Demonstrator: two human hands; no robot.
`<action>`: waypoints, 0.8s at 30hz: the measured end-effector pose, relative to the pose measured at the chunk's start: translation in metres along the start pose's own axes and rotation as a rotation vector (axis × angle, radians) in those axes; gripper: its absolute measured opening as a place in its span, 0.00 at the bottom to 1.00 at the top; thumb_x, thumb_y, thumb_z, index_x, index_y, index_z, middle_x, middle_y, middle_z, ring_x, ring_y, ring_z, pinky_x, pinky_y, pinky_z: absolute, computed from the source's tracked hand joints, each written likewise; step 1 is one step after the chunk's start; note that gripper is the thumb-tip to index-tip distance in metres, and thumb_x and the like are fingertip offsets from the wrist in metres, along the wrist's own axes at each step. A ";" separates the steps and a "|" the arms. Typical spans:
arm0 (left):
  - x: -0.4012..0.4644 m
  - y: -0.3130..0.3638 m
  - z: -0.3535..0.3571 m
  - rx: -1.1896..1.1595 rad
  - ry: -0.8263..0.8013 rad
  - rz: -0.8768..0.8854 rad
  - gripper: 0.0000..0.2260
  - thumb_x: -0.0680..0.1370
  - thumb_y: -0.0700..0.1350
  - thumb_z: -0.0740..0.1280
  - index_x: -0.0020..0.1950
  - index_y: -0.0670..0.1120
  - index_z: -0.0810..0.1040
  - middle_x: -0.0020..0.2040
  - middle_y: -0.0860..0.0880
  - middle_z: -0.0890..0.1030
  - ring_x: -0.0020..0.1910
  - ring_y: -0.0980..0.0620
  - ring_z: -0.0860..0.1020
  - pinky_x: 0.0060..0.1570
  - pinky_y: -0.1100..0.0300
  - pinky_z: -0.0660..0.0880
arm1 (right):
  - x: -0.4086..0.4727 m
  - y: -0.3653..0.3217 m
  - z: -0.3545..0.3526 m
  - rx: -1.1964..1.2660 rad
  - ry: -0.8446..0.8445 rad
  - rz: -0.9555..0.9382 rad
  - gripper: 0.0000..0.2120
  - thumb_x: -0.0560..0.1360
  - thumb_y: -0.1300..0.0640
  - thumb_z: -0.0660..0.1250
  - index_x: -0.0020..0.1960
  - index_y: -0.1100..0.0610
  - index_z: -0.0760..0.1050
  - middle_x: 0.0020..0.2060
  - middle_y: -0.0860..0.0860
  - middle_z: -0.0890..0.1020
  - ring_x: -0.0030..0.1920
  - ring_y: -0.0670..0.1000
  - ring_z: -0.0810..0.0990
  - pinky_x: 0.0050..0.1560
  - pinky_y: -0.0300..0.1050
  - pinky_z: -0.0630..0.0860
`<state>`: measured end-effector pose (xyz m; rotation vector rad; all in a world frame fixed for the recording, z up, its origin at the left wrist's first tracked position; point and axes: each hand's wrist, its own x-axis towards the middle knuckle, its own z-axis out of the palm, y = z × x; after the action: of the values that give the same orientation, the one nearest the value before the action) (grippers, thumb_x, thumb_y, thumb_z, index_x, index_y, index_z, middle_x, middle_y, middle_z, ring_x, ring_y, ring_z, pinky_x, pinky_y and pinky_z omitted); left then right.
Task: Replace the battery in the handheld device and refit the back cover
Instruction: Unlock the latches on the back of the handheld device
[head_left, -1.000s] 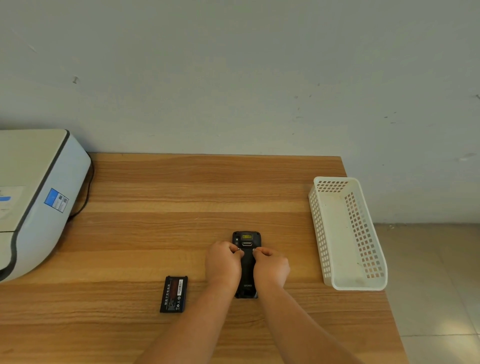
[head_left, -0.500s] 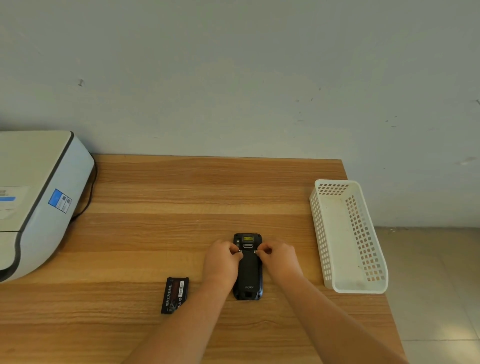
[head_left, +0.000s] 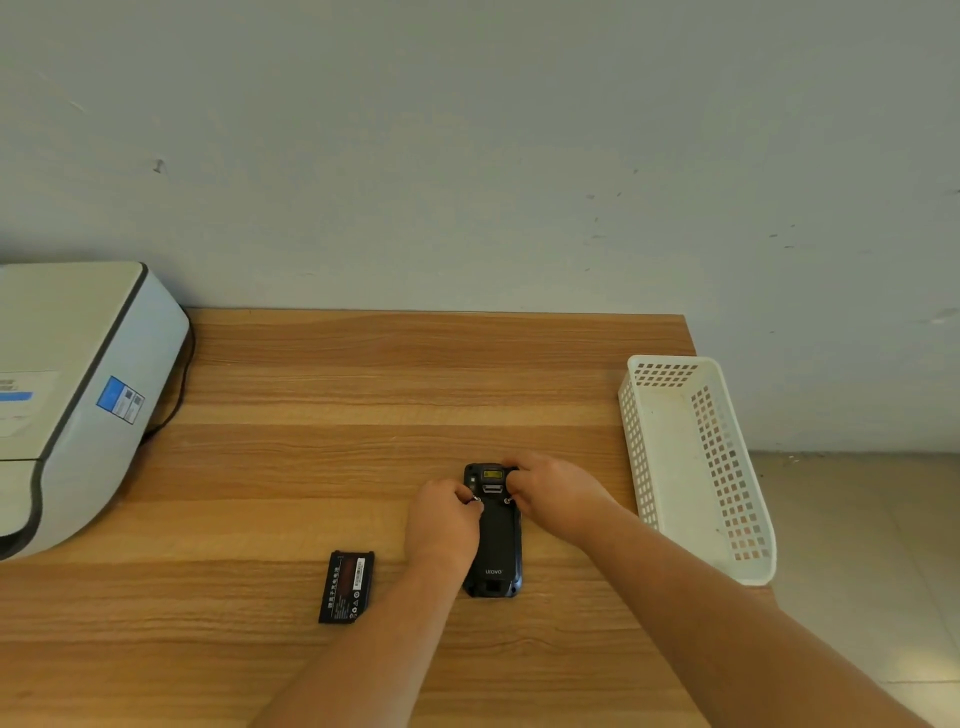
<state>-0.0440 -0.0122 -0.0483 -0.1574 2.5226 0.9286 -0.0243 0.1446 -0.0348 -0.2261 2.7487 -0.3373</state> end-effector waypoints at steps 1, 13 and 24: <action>0.001 0.002 0.000 0.021 -0.006 0.003 0.01 0.77 0.44 0.69 0.46 0.49 0.80 0.45 0.51 0.81 0.41 0.55 0.77 0.37 0.62 0.73 | 0.000 0.000 0.001 -0.003 0.002 -0.005 0.13 0.81 0.55 0.59 0.61 0.57 0.78 0.70 0.51 0.70 0.61 0.53 0.76 0.56 0.48 0.77; 0.025 0.013 -0.014 0.253 -0.168 0.102 0.02 0.77 0.43 0.70 0.44 0.47 0.80 0.43 0.50 0.81 0.43 0.52 0.77 0.42 0.59 0.70 | 0.002 0.006 0.011 -0.035 0.044 -0.047 0.12 0.81 0.58 0.60 0.61 0.58 0.77 0.68 0.51 0.72 0.55 0.53 0.79 0.51 0.48 0.78; 0.047 0.009 -0.040 0.571 -0.356 0.650 0.04 0.76 0.44 0.70 0.51 0.49 0.80 0.55 0.53 0.74 0.52 0.56 0.73 0.54 0.64 0.69 | 0.004 0.012 0.019 -0.120 0.051 -0.118 0.10 0.80 0.59 0.61 0.58 0.57 0.77 0.62 0.53 0.75 0.55 0.55 0.78 0.51 0.50 0.79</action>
<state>-0.1027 -0.0289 -0.0373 0.9570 2.3967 0.3459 -0.0226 0.1508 -0.0568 -0.4183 2.8153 -0.2114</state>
